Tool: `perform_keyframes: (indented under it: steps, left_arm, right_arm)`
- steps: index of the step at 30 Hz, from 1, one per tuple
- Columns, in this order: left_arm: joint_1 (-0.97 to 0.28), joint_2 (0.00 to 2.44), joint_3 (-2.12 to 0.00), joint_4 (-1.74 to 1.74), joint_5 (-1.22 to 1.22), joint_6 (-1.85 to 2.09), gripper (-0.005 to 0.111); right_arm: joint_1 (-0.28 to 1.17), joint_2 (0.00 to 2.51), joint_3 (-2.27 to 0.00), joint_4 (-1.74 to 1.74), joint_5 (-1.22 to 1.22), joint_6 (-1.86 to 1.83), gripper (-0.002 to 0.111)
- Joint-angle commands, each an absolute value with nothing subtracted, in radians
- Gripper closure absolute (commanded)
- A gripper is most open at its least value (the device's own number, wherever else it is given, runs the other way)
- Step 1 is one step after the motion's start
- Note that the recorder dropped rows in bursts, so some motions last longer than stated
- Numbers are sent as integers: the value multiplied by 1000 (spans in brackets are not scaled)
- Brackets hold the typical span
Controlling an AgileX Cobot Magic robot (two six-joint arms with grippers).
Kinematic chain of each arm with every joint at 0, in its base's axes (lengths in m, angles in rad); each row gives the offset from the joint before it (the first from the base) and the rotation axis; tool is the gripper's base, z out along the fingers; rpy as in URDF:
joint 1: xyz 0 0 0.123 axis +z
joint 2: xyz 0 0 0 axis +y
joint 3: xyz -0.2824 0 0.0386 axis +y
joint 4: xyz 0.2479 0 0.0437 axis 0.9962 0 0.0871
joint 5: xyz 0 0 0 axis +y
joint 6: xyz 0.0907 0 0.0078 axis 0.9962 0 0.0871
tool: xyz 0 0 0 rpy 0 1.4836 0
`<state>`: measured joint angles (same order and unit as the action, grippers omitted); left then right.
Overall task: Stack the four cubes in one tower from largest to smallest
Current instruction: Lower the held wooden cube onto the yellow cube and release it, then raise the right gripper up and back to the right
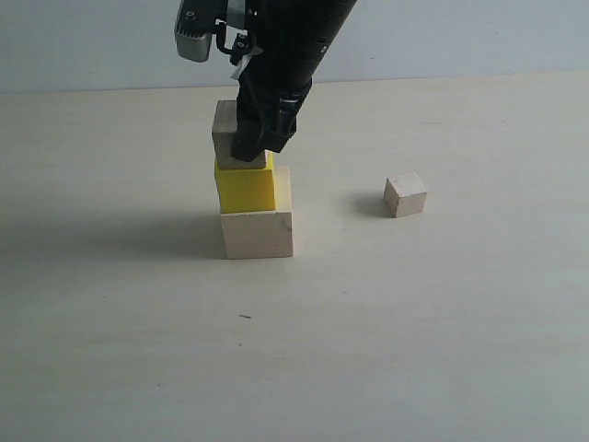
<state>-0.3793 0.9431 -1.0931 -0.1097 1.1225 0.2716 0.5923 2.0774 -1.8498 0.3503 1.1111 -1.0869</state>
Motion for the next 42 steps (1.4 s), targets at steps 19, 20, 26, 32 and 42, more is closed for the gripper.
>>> perform_keyframes:
  steps: [19, 20, 26, 32, 42]
  left_arm:
    - [-377, 943, -1092, -115, 1117, 280, 107]
    - [-377, 943, -1092, -115, 1117, 280, 107]
    - [-377, 943, -1092, -115, 1117, 281, 107]
    - [-377, 943, -1092, -115, 1119, 281, 107]
    - [-382, 943, -1092, -115, 1129, 281, 107]
  right_arm:
    - [594, 2079, -1854, 342, 1042, -1046, 20]
    - [594, 2076, -1854, 342, 1049, -1046, 20]
    - [594, 2056, -1854, 372, 1081, -1044, 20]
    - [594, 1989, -1854, 385, 1107, -1020, 20]
    - [590, 1869, -1854, -63, 1149, -791, 23]
